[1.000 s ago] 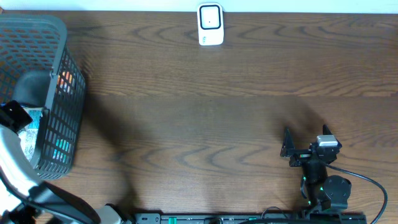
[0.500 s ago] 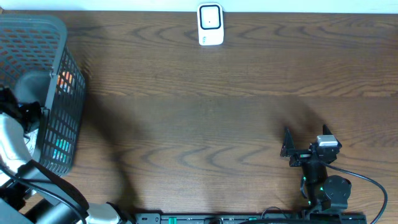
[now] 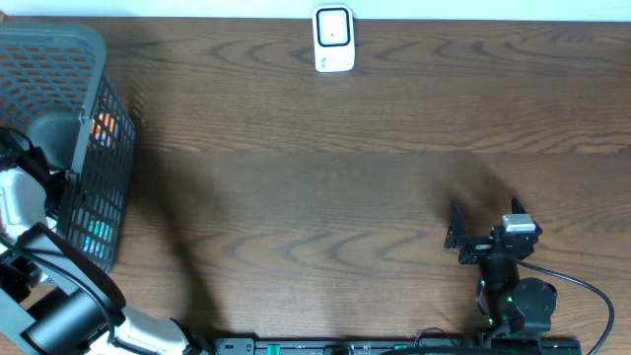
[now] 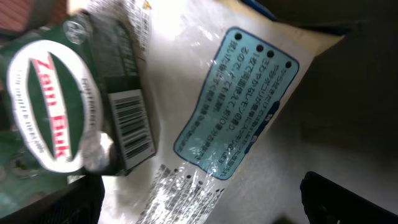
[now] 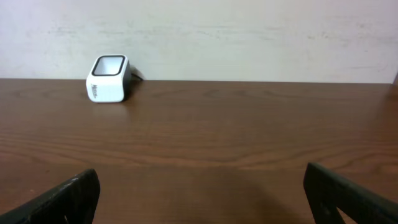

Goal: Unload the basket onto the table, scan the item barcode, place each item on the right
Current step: 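Grasp the white-and-blue snack bag inside the basket with the left gripper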

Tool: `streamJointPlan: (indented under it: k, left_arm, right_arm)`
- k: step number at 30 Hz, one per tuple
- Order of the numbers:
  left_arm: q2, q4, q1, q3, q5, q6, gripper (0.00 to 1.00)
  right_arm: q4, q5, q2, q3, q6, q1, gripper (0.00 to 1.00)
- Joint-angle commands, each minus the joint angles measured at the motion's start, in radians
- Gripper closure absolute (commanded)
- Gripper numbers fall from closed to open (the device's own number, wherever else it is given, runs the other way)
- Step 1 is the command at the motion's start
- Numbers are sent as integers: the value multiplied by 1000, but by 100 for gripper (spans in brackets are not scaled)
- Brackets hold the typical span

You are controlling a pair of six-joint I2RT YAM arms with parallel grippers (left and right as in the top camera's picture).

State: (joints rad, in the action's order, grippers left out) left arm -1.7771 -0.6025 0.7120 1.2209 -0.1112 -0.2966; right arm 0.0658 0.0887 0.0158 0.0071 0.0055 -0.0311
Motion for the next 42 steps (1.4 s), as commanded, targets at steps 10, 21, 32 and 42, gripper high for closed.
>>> streamJointPlan:
  k: [10,21,32,42]
  left_arm:
    - [-103,-2,-41,0,-264,22,11]
    - [-123,24,-41,-6,-320,33,11]
    - [-179,25,-41,-7,-320,71,47]
    - [-27,8,-93,2,-319,164,93]
  right_arm:
    - [5,-8,-3,-2,-14,6,1]
    - [5,-8,-3,-2,-14,6,1]
    - [5,-8,-3,-2,-14,6,1]
    - [5,-8,-3,-2,-14,6,1]
